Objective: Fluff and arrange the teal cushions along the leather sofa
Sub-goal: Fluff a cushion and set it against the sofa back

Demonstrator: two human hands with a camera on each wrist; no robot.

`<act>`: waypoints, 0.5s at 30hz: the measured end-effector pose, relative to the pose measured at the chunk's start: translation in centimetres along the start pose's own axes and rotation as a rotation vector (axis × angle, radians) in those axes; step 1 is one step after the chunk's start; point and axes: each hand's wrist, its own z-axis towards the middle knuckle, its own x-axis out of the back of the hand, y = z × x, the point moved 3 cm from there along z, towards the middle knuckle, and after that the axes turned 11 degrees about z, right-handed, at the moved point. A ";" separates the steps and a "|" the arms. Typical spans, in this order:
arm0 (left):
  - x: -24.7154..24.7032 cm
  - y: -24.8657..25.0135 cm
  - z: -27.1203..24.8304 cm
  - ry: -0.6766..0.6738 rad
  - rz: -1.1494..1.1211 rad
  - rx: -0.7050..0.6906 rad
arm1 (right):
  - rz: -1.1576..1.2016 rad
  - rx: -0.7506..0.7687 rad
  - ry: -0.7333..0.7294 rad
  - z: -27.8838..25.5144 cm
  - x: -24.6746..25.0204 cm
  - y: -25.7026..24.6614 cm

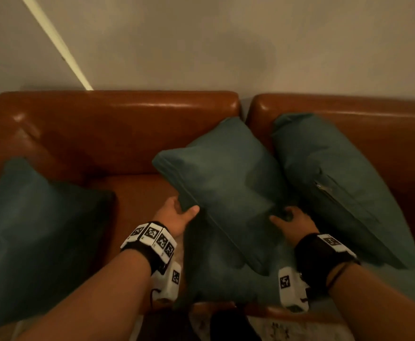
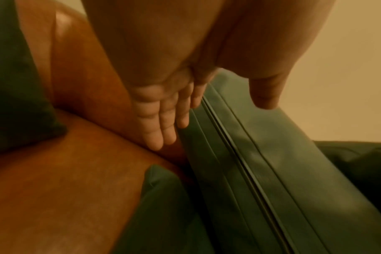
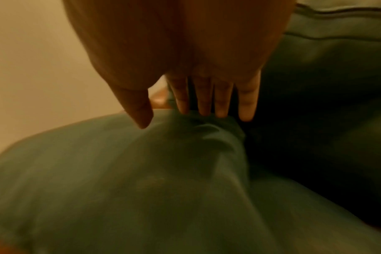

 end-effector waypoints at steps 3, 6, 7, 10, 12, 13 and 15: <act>-0.3 1.7 2.0 0.218 -0.197 -0.042 | 0.335 -0.230 -0.091 0.6 -1.2 4.3; 3.1 2.3 5.5 0.532 -0.247 -0.009 | 0.635 -0.369 -0.162 0.9 -3.3 6.4; 4.2 2.1 7.0 0.523 -0.246 -0.004 | 0.689 -0.378 -0.203 0.7 -3.9 6.7; 6.5 1.9 9.8 0.373 -0.112 -0.064 | 0.829 -0.314 -0.229 0.2 -5.3 5.9; 7.3 2.0 10.1 0.323 -0.112 -0.110 | 0.836 -0.148 -0.142 -0.1 -5.5 4.4; 7.8 2.4 9.5 0.309 -0.165 -0.131 | 0.822 -0.076 -0.120 -0.4 -5.5 3.6; 9.6 3.2 8.4 0.357 -0.283 -0.192 | 0.861 0.013 -0.110 -1.4 -5.1 1.4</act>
